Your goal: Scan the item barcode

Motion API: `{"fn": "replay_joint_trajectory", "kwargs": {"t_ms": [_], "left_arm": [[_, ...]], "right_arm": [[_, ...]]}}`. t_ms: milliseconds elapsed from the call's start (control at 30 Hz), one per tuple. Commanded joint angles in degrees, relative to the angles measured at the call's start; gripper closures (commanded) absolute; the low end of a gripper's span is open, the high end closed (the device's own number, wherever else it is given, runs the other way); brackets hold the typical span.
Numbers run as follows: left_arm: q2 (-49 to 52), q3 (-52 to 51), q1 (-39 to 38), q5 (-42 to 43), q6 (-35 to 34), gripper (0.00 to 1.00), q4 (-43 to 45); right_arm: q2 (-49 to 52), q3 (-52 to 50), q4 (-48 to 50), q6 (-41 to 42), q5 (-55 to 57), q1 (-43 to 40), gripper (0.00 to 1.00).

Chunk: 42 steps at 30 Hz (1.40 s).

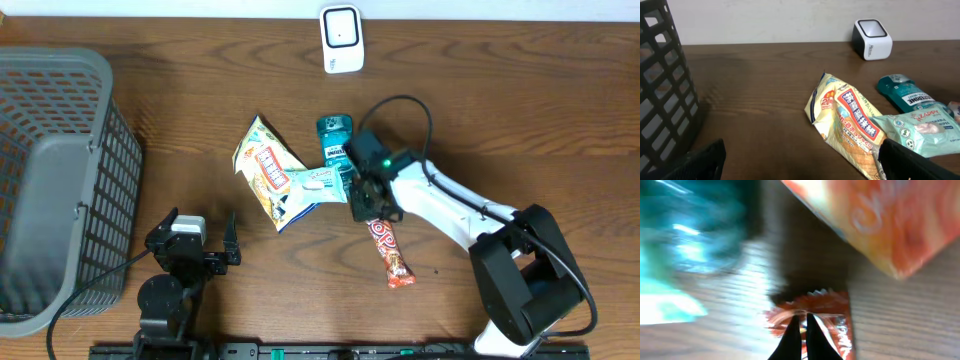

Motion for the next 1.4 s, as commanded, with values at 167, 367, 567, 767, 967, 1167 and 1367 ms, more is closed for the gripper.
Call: {"fn": "replay_joint_trajectory", "kwargs": {"t_ms": [167,367,567,767,967,1167,1367], "left_arm": [[0.0,-0.8,0.2,0.5,-0.3,0.02,-1.7],[0.0,-0.8,0.2,0.5,-0.3,0.02,-1.7],[0.0,-0.8,0.2,0.5,-0.3,0.02,-1.7],[0.0,-0.8,0.2,0.5,-0.3,0.02,-1.7],[0.0,-0.8,0.2,0.5,-0.3,0.02,-1.7],[0.0,-0.8,0.2,0.5,-0.3,0.02,-1.7],[0.0,-0.8,0.2,0.5,-0.3,0.02,-1.7]], "right_arm": [[-1.9,12.7,-15.4,-3.7,-2.4,0.2,0.93],[-2.3,10.6,-24.0,-1.4,2.3,4.1,0.49],[-2.3,6.5,-23.9,3.3,8.6,10.2,0.41],[-2.3,-3.0,-16.9,9.7,16.7,13.6,0.30],[-2.3,-8.6,-11.0,12.2,15.6,12.0,0.58],[-2.3,-12.7,-5.8,12.0,13.7,12.1,0.90],[-2.6,-11.3,-3.1,6.0,3.4,11.0,0.99]]}}
